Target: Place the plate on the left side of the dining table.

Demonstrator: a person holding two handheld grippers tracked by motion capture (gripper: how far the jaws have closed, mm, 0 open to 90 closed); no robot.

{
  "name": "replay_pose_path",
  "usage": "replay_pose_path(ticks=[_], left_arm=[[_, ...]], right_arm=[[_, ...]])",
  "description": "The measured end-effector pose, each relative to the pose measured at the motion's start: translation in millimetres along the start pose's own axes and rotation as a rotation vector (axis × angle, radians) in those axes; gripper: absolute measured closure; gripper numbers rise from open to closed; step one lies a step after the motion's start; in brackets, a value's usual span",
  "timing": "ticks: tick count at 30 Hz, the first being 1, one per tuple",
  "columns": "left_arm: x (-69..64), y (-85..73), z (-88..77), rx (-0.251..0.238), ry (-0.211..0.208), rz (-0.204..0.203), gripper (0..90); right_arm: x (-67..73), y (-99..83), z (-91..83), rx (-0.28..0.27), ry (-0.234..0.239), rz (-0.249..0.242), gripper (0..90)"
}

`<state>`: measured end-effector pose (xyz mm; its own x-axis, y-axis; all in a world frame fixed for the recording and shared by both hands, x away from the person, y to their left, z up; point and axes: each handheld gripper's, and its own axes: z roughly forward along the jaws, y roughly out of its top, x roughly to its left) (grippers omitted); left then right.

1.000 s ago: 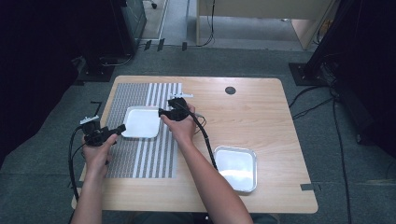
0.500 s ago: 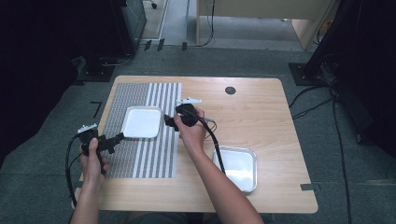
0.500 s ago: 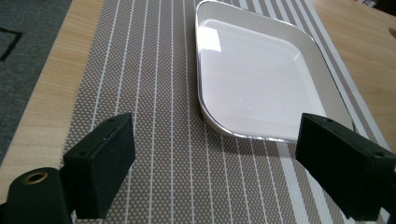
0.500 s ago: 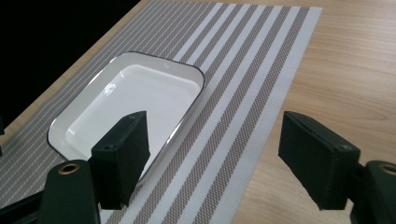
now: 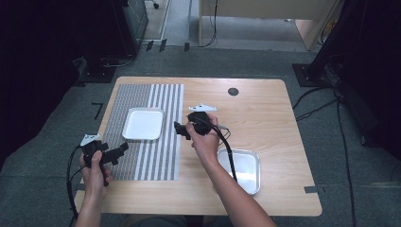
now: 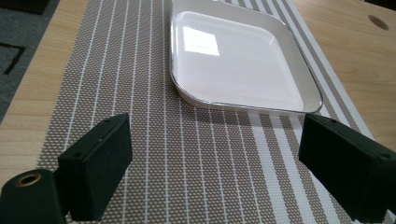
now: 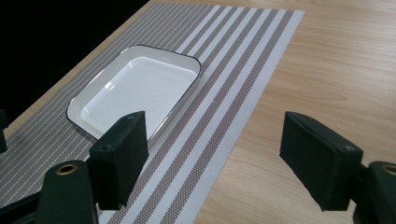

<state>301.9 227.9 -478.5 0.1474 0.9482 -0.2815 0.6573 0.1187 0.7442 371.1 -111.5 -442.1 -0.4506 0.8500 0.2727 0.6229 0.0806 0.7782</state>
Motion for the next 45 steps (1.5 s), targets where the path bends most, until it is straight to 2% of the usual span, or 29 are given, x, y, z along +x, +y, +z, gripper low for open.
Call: replay_pose_path(ticks=[4,6,12,17,24,28,37,40,45], left_arm=[[-4.3,-5.2,-2.7,0.0,0.003,0.018,9.9],[-4.5,-8.9,-2.7,0.006,0.017,0.027,9.9],[-3.0,-12.8,-6.0,0.0,0.027,0.025,9.9],[-3.6,-16.6,-8.4,-0.005,0.041,0.034,9.9],[-9.0,-22.5,-11.2,0.004,0.061,0.063,9.9],[-11.5,-26.5,-14.7,-0.006,0.067,0.071,9.8],[-18.2,-33.8,-18.9,-0.015,0.055,0.083,9.0],[-18.1,-36.3,-19.4,-0.011,0.06,0.081,9.0],[-17.1,-40.6,-21.5,-0.007,0.068,0.086,9.0]], right_arm=[[-4.7,-4.6,-12.8,-0.008,-0.012,-0.018,23.8],[-7.2,-6.5,-17.8,-0.01,-0.014,-0.016,23.7],[-16.4,-11.7,-30.2,-0.016,-0.026,-0.016,23.2],[-25.5,-18.1,-40.4,-0.02,-0.065,-0.023,23.2],[-40.6,-30.2,-52.9,-0.022,-0.075,0.015,23.2],[-54.1,-37.7,-65.1,-0.033,-0.088,0.031,23.3],[-74.0,-47.2,-85.9,-0.041,-0.119,0.039,23.2],[-84.2,-52.6,-97.8,-0.046,-0.137,0.048,23.2],[-92.1,-58.0,-106.7,-0.04,-0.148,0.058,22.9]])
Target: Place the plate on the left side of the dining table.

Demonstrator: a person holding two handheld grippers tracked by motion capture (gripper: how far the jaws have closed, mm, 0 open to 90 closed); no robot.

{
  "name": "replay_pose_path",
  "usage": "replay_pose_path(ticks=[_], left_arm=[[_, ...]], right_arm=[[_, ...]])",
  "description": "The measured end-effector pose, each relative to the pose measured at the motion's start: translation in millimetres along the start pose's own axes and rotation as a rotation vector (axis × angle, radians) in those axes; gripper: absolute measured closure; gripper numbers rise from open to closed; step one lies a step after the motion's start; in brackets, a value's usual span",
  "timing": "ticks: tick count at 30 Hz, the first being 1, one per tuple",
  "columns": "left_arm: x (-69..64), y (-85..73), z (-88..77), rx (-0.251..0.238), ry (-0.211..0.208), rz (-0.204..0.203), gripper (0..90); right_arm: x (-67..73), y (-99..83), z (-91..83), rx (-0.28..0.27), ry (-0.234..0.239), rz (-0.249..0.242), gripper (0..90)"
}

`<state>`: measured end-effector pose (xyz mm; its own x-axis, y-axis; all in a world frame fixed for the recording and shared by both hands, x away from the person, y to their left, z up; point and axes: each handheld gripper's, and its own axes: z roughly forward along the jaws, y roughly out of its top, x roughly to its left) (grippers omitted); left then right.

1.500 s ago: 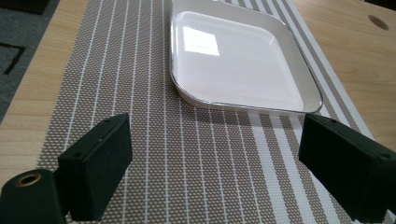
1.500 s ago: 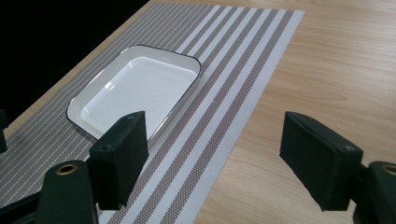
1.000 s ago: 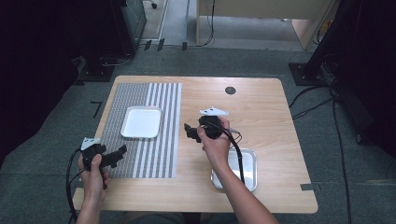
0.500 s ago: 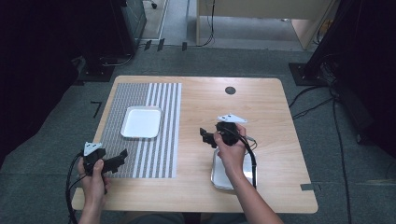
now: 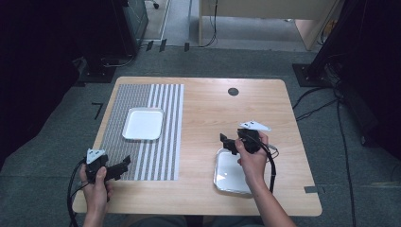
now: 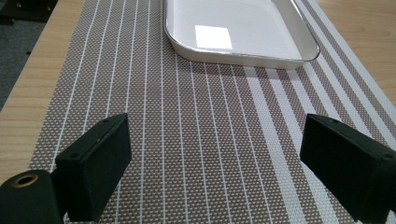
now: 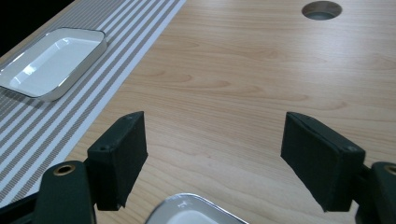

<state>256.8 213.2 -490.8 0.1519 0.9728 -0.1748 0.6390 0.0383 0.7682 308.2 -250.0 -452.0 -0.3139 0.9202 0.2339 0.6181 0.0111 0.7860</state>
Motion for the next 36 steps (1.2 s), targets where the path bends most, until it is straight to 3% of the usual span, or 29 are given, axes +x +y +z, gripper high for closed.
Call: replay_pose_path(ticks=[8,19,27,36], left_arm=[[6.2,-3.9,-9.7,-0.012,0.021,0.003,8.9],[15.6,-13.8,-21.9,-0.026,0.042,0.005,8.9],[18.2,-17.6,-23.0,-0.008,0.044,0.048,8.9],[27.9,-22.7,-26.1,0.004,0.066,0.062,8.9]], right_arm=[[-18.6,-7.2,-19.3,-0.014,-0.029,-0.005,22.9],[-54.1,-23.2,-47.7,-0.019,-0.073,0.036,22.9],[-72.8,-33.3,-63.8,-0.022,-0.098,0.06,22.9],[-103.2,-48.4,-87.4,-0.038,-0.153,0.078,23.1]])
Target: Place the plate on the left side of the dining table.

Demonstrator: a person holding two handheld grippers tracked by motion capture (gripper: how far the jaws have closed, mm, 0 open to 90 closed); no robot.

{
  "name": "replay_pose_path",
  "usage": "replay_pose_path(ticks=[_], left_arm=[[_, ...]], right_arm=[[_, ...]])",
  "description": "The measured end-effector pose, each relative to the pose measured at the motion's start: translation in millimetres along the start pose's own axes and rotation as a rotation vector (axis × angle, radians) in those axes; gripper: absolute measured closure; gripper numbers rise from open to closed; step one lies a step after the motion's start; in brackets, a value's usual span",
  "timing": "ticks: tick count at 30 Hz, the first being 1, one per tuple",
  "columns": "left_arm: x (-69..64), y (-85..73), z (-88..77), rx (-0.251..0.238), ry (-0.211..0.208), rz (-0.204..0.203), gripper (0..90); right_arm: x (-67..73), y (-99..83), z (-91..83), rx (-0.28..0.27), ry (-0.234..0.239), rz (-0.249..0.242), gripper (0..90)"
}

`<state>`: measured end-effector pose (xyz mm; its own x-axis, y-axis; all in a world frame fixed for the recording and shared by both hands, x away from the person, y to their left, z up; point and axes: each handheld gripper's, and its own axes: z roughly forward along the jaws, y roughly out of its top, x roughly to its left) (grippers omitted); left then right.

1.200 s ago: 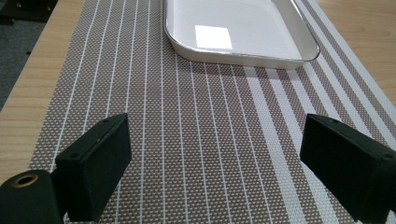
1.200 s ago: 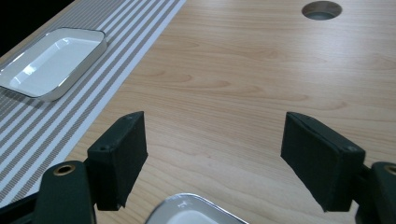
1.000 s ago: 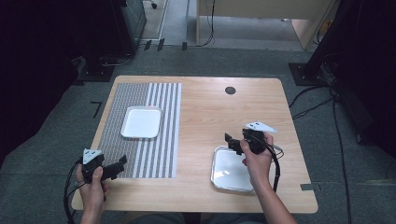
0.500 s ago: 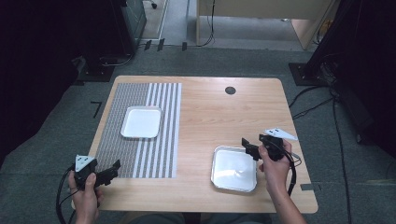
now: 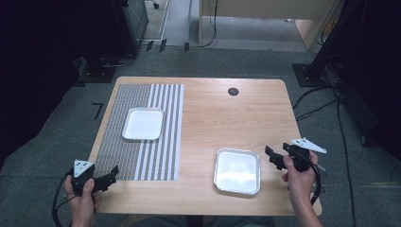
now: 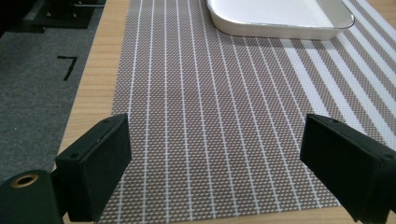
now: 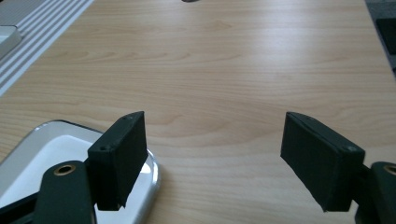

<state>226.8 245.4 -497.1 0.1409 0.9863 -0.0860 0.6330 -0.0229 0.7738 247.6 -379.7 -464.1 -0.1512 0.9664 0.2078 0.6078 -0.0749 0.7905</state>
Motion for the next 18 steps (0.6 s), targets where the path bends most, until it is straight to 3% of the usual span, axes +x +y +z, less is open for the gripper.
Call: replay_pose_path(ticks=[7,18], left_arm=[[7.3,-6.0,-2.3,0.009,0.015,-0.001,8.9],[18.2,-12.4,-2.7,0.027,0.047,0.006,8.9]], right_arm=[[-30.0,-19.0,-13.7,0.022,-0.049,0.029,23.1],[-52.7,-42.6,-25.3,0.048,-0.082,0.045,23.0]])
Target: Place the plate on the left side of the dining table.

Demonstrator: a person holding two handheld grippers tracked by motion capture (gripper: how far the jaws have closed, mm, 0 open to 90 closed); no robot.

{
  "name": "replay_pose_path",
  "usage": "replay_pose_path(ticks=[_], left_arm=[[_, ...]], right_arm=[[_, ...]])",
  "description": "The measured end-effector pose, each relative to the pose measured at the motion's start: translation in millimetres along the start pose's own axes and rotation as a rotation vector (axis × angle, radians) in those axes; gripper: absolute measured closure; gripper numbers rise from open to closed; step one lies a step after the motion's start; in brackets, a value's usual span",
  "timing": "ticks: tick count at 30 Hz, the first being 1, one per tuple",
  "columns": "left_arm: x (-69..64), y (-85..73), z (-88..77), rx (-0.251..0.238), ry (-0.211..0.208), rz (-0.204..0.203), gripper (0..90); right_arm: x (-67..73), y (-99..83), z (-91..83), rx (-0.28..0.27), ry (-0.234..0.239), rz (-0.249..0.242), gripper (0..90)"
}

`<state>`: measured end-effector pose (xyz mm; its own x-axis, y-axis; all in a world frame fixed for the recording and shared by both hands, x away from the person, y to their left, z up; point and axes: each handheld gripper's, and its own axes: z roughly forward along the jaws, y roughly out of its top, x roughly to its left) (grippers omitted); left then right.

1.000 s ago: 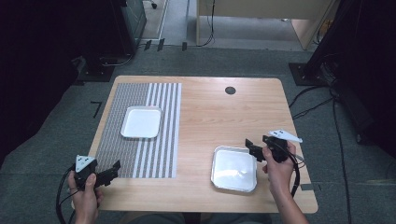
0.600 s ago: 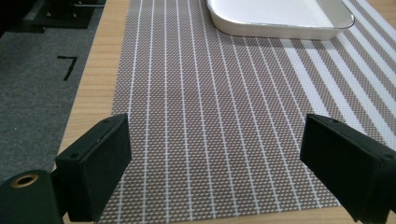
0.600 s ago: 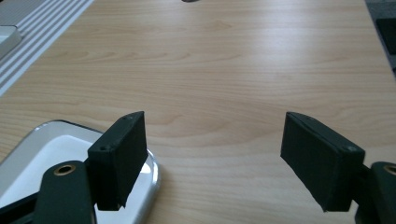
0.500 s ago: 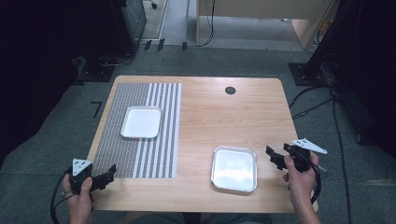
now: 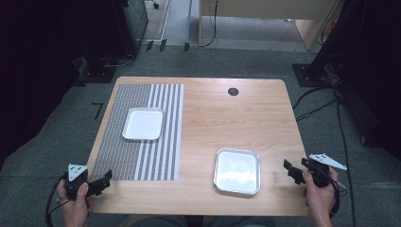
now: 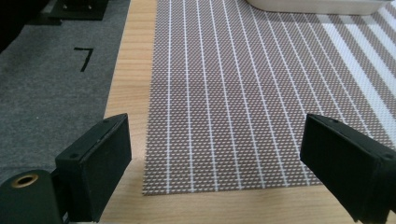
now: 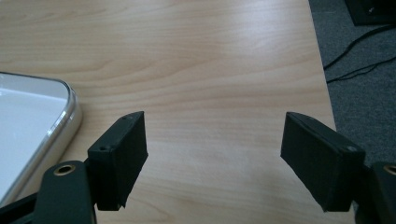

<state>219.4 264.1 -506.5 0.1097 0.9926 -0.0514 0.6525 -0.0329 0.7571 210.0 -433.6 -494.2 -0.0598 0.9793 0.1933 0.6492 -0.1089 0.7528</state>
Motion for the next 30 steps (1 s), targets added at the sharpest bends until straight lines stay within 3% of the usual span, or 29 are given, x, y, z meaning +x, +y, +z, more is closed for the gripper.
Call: replay_pose_path(ticks=[13,19,21,30], left_arm=[[2.5,-4.0,2.8,0.008,-0.002,-0.002,8.9],[0.2,-6.4,6.6,0.031,0.002,0.02,8.9],[-0.2,-7.1,8.4,0.044,0.001,0.027,8.9],[-2.2,-8.0,9.7,0.043,0.007,0.052,8.1]], right_arm=[[-14.7,-27.9,-0.2,0.031,-0.041,-0.007,22.2],[-8.8,-33.4,4.9,0.025,-0.104,-0.066,20.6],[-3.5,-33.7,7.0,0.039,-0.136,-0.11,19.5],[-2.0,-33.2,8.8,0.052,-0.128,-0.109,13.5]])
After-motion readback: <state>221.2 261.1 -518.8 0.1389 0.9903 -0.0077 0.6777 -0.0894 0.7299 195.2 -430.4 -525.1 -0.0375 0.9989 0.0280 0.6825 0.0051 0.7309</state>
